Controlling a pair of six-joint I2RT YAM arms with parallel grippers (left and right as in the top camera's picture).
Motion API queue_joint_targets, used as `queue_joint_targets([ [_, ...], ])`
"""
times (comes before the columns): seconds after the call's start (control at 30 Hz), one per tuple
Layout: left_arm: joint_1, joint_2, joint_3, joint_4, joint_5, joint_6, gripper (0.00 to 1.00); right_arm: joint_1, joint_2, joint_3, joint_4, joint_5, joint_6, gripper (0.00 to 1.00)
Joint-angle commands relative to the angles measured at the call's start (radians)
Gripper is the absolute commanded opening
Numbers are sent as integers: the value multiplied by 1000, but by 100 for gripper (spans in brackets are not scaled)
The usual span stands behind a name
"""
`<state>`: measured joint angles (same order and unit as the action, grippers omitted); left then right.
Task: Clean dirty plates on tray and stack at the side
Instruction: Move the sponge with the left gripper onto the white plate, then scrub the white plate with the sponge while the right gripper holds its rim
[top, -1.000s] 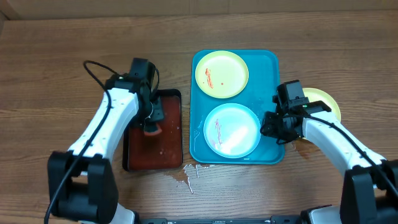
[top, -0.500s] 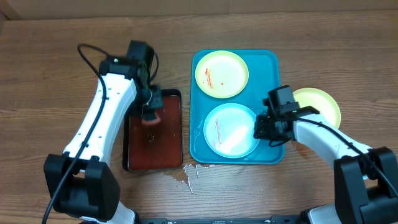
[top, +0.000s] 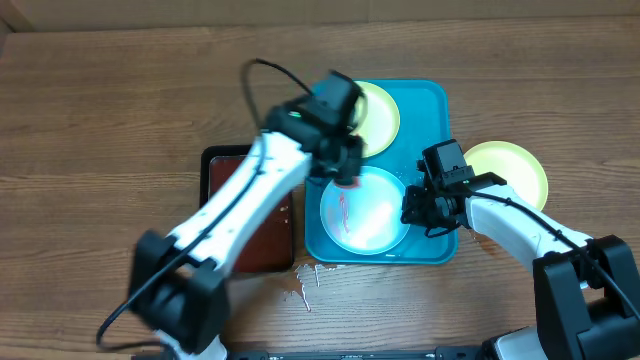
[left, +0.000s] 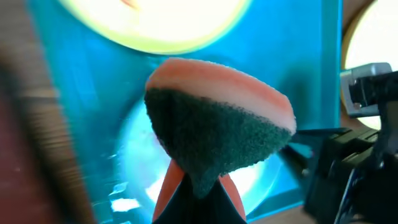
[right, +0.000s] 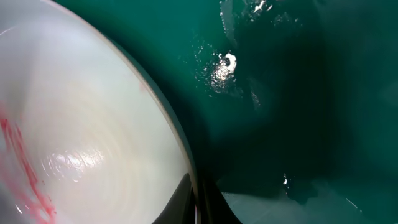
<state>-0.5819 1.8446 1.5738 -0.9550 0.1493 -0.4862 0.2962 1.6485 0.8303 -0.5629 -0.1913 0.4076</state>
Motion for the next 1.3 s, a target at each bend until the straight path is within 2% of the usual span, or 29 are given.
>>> queue_joint_targets([
  [0.0, -31, 118, 13, 32, 122, -120, 4, 4, 8, -11, -18, 68, 42, 4],
  [0.2, -40, 253, 13, 38, 138, -119, 4, 4, 8, -11, -18, 67, 42, 4],
  [0.3, -34, 280, 13, 12, 14, -120, 4, 4, 8, -11, -18, 67, 42, 4],
  [0.47, -32, 288, 13, -60, -344, -130, 4, 4, 8, -11, -18, 67, 42, 4],
  [0.53, -32, 290, 13, -69, -412, -89, 4, 4, 8, -11, -18, 67, 42, 4],
  [0.6, -32, 291, 13, -62, -422, -19, 4, 4, 8, -11, -18, 67, 42, 4],
  [0.7, -32, 291, 13, -60, -345, 67, 4, 4, 8, -11, -18, 67, 42, 4],
  [0.83, -33, 291, 13, -53, -76, 167, 4, 4, 8, -11, -18, 67, 42, 4],
  [1.03, -43, 294, 13, -32, 257, 185, 4, 4, 8, -11, -18, 66, 43, 4],
  [1.27, -81, 294, 11, -44, 262, 173, 4, 4, 8, -11, -27, 66, 68, 4],
])
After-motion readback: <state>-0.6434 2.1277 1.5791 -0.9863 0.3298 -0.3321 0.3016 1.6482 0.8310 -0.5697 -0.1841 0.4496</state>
